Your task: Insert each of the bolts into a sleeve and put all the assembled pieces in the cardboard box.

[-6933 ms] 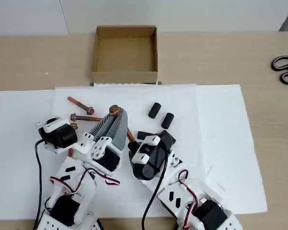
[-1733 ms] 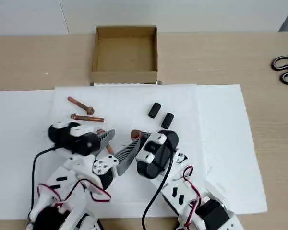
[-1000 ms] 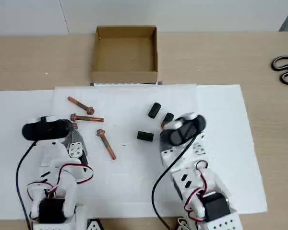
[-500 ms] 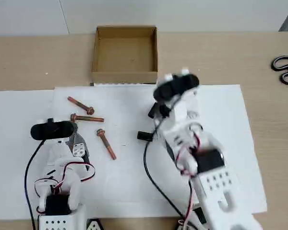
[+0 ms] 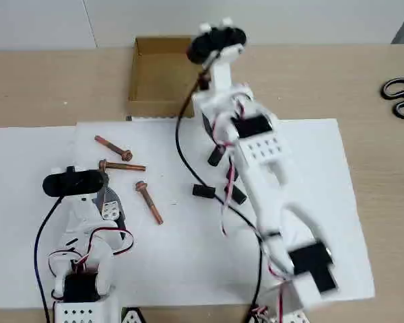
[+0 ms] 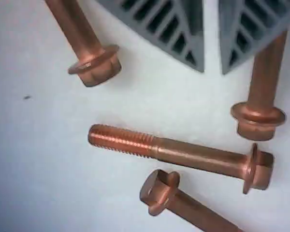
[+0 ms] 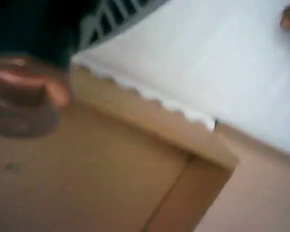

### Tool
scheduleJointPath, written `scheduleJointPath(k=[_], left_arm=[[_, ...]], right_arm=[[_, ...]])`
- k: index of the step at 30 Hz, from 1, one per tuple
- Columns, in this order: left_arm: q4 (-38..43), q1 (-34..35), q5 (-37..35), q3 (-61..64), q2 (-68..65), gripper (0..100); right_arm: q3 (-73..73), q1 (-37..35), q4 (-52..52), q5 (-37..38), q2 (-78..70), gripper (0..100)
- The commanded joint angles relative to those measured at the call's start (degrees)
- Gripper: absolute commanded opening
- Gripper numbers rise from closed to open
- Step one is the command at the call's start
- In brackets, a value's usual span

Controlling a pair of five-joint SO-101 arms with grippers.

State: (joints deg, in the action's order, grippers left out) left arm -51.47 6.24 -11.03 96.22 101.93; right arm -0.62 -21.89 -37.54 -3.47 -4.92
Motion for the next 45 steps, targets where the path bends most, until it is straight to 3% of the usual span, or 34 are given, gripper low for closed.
scheduleJointPath(k=[1, 10, 20, 27, 33, 45], left_arm=[[1.8, -0.2, 0.0, -0.2, 0.4, 1], [1.8, -0.1, -0.1, -0.2, 0.4, 1], [1.6, -0.1, -0.1, -0.2, 0.4, 1], [1.6, -0.1, -0.1, -0.2, 0.4, 1], [1.6, -0.1, -0.1, -0.2, 0.4, 1], [1.6, -0.1, -0.1, -0.2, 0.4, 1]], right_arm=[[16.4, 0.7, 1.9, -0.2, -10.7, 0.2], [44.5, 1.9, 1.5, -0.1, -35.5, 0.3], [64.0, 2.5, 0.7, 2.3, -52.4, 0.6], [68.9, 2.8, -11.1, 2.3, -54.8, 16.0], [74.3, 3.0, -16.9, 2.3, -54.4, 13.9], [92.8, 2.9, -47.0, 1.9, -54.4, 9.8]])
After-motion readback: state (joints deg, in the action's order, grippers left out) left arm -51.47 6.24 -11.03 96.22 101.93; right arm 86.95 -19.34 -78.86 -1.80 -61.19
